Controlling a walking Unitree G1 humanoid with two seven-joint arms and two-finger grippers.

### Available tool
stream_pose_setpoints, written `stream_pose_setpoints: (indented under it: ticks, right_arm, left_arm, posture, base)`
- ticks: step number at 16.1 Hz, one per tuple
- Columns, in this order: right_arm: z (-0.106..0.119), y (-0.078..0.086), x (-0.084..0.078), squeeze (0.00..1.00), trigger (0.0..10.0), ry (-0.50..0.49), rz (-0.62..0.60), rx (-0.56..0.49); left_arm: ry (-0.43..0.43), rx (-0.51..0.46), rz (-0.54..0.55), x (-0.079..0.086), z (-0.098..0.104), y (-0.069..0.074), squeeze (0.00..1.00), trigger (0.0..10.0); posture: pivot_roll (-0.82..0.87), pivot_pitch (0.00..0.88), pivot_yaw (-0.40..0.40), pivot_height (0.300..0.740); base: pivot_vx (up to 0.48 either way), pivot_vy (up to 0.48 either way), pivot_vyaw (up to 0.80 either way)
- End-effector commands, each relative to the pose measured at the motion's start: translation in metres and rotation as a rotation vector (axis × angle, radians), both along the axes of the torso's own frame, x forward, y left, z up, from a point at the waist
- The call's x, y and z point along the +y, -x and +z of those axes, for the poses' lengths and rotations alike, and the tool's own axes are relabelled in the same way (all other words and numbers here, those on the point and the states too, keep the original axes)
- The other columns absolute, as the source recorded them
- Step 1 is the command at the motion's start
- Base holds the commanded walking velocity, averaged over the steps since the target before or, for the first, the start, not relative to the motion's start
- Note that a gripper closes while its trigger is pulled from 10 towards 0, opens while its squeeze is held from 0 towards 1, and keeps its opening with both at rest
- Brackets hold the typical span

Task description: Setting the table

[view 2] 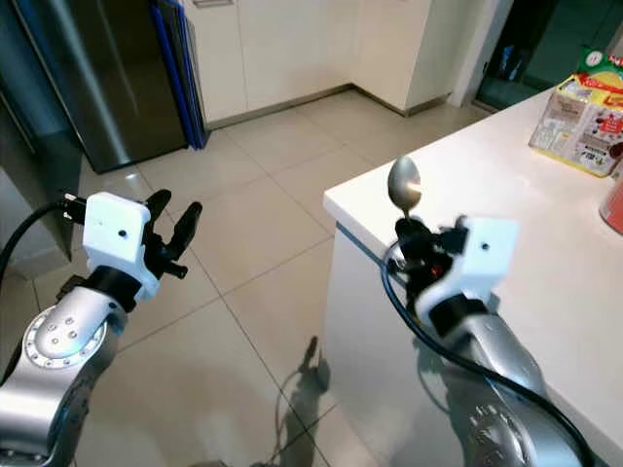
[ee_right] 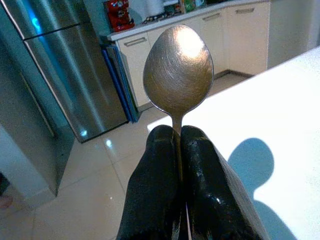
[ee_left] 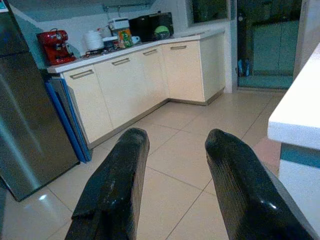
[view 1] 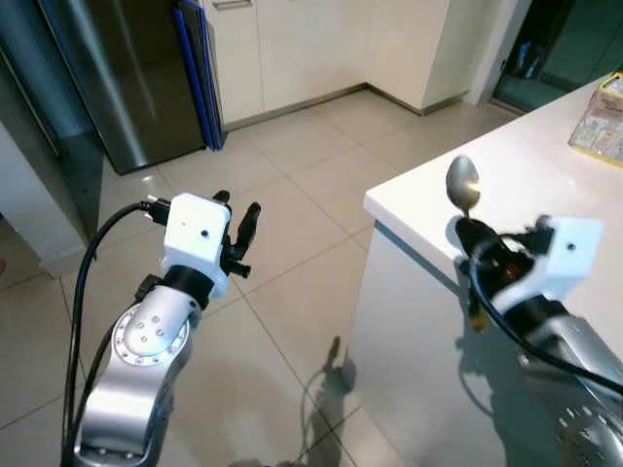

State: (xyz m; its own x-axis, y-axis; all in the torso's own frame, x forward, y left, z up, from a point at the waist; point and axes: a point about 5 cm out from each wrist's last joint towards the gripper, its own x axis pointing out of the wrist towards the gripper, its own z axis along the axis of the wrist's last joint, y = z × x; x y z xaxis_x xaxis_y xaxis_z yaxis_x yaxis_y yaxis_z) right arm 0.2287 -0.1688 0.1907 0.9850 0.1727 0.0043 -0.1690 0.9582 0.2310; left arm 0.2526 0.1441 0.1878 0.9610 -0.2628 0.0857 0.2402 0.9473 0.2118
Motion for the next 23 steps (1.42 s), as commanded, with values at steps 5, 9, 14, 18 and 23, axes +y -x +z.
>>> stream_pose_setpoints:
  ticks: [5,9,14,18,23]
  right_arm:
    - [0.003,-0.013,0.006,0.0,10.0,0.018,-0.018,-0.009]
    - [-0.013,-0.015,0.013,0.0,10.0,-0.004,-0.034,0.061]
    - [-0.019,-0.01,0.017,0.0,10.0,0.041,-0.002,0.053]
    - [-0.022,-0.009,0.01,0.0,10.0,0.026,-0.029,0.039]
    - [-0.033,-0.007,0.003,0.0,10.0,0.126,-0.063,0.044]
  left_arm:
    - [0.041,0.016,0.007,-0.007,-0.001,0.001,0.0,10.0]
    - [0.005,0.041,-0.052,-0.014,-0.004,-0.001,0.0,10.0]
    - [0.056,0.033,0.032,0.001,-0.006,-0.002,0.0,10.0]
    - [-0.002,0.005,0.021,0.008,-0.012,0.003,0.0,10.0]
    - [0.037,-0.005,0.012,0.011,-0.015,0.002,0.0,10.0]
  posture:
    - [0.09,0.027,-0.028,0.74]
    - [0.09,0.024,0.008,0.74]
    - [0.07,0.031,0.012,0.74]
    - [0.08,0.033,0.003,0.74]
    - [0.07,0.048,0.014,0.74]
  base:
    - [0.0,0.0,0.0]
    - [-0.06,0.0,0.0]
    - [-0.253,0.0,0.0]
    - [-0.262,0.0,0.0]
    - [-0.259,0.0,0.0]
